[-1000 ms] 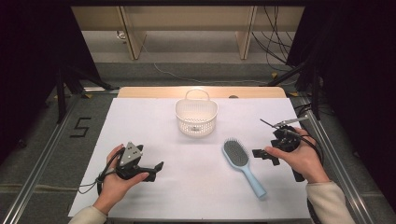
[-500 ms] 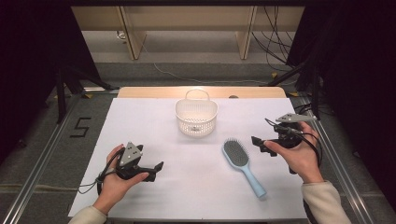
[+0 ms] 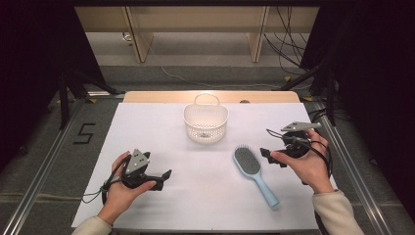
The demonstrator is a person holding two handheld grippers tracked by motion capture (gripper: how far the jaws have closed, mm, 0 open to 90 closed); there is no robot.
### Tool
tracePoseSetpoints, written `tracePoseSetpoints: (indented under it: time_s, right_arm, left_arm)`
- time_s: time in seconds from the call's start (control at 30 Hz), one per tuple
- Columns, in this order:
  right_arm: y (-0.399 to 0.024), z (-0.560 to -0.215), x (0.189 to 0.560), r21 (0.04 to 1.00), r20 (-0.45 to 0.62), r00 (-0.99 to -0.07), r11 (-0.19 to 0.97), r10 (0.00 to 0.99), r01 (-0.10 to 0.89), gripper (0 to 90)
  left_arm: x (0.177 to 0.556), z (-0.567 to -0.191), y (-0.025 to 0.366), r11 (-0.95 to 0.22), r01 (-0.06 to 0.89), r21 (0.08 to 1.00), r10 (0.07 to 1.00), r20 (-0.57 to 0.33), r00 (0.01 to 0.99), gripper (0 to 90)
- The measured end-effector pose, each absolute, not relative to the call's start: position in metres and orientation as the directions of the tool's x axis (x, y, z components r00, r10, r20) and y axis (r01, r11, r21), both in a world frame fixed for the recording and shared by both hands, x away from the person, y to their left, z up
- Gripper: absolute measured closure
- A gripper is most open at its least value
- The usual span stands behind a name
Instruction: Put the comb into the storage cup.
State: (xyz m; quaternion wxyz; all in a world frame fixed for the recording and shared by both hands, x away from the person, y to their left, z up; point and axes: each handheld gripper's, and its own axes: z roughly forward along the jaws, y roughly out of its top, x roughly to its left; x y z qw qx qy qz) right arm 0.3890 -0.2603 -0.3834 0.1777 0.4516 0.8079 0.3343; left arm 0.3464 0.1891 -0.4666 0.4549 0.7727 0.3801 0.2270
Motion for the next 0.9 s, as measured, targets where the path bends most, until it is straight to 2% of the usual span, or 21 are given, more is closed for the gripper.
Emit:
tracePoseSetpoints:
  time_s: [0.3,0.9]
  right_arm:
    - [-0.242,-0.397,0.386,0.524,0.034,-0.568,0.469,0.822,0.711,13.0]
    - [-0.219,-0.423,0.387,0.315,0.034,-0.572,0.534,0.82,0.785,16.2]
  left_arm:
    - [0.347,-0.467,0.189,-0.297,0.38,0.876,0.794,0.006,0.608,1.2]
    - [0.347,-0.467,0.189,-0.302,0.38,0.874,0.79,0.007,0.613,1.4]
